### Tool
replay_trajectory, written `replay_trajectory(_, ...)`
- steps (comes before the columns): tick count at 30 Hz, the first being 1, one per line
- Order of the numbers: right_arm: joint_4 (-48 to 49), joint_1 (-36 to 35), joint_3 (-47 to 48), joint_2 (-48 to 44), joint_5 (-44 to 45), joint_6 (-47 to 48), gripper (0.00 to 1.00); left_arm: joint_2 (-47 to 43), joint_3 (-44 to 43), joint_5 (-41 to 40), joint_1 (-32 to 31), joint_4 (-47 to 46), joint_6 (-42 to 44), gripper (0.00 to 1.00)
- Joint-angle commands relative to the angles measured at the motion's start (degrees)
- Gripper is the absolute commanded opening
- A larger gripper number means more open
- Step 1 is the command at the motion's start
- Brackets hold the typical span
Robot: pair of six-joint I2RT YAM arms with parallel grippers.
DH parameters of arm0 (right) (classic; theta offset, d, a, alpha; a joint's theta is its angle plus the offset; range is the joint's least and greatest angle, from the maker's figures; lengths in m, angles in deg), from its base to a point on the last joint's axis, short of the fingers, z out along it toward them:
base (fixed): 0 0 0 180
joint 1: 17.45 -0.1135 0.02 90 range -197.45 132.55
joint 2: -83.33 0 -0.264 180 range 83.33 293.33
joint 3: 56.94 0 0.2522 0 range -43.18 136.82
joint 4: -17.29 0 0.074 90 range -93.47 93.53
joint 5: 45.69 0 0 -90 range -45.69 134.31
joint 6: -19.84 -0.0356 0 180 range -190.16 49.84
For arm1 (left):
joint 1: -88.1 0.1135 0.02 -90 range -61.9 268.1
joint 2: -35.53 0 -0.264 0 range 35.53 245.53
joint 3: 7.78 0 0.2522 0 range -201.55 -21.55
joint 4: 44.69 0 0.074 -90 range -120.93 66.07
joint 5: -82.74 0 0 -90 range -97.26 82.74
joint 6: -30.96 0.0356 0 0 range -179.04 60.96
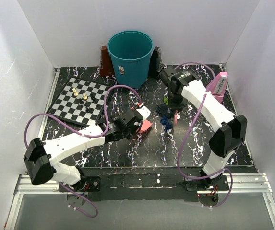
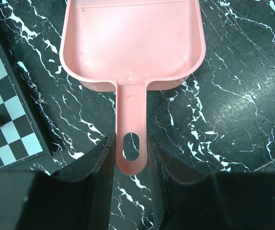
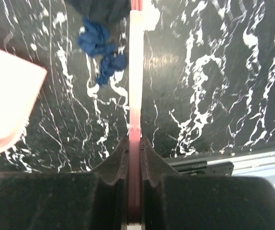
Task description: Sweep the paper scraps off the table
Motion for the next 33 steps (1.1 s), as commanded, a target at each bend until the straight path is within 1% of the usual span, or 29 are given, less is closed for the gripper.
replay_trajectory(1, -7.5, 1.7, 7.3, -1.9, 6.2, 1.9, 0.01, -0.1, -1.5, 0.5, 0.2, 0.4, 0.6, 0.22)
replay_trajectory(3, -10.5, 1.9, 9.3, -1.2, 10.6, 1.9, 0.01, 0.7, -1.7, 0.7, 0.2, 0.8, 0.4, 0.22)
replay_trajectory(5, -11.1, 2.0, 9.3, -0.8, 15.2, 2.3, 0.01, 0.9, -1.8, 1.3, 0.2, 0.8, 0.3, 0.22)
replay_trajectory(8, -8.8, 2.3, 5.3, -0.3, 24.1, 7.2, 0.01, 1.7, -1.8, 3.8, 0.2, 0.9, 0.4, 0.22)
replay_trajectory(10, -6.2, 2.3, 1.4, 0.8, 30.0, 10.7, 0.01, 2.3, -1.9, 8.4, 0.2, 0.8, 0.6, 0.22)
replay_trajectory(12, -4.1, 2.4, -1.0, 2.3, 31.8, 14.4, 0.01, 2.8, -2.0, 11.4, 0.1, 0.8, 0.9, 0.22)
replay_trajectory(13, -1.8, 2.8, -1.5, 3.0, 30.2, 17.3, 0.01, 3.1, -2.0, 12.3, 0.0, 0.8, 1.1, 0.22)
replay_trajectory(15, 3.1, 3.3, -0.9, 4.1, 22.8, 22.8, 0.01, 3.2, -2.0, 14.4, 0.0, 0.4, 1.3, 0.22)
replay_trajectory(17, 5.6, 3.5, 0.8, 5.5, 17.3, 26.1, 0.01, 3.6, -1.4, 16.6, 0.0, -0.2, 1.6, 0.23)
replay_trajectory(20, 6.3, 3.4, 2.1, 8.3, 10.0, 29.5, 0.01, 4.9, -1.6, 18.6, -0.1, -0.2, 1.6, 0.23)
replay_trajectory(21, 7.1, 3.2, 1.7, 8.8, 7.8, 30.5, 0.01, 5.1, -1.5, 18.9, -0.1, -0.2, 3.3, 0.23)
replay_trajectory(24, 11.0, 3.1, -1.3, 7.7, 0.6, 32.4, 0.01, 5.1, -1.1, 19.7, -0.1, -0.2, 3.6, 0.24)
replay_trajectory(29, 15.3, 1.8, -5.2, 4.7, -7.9, 38.5, 0.01, 5.4, -0.9, 19.7, -0.1, -0.8, 4.5, 0.24)
replay_trajectory(33, 15.5, -2.6, -8.1, 3.1, -11.0, 43.2, 0.01, 8.2, -2.3, 19.6, -0.1, -0.5, 4.7, 0.24)
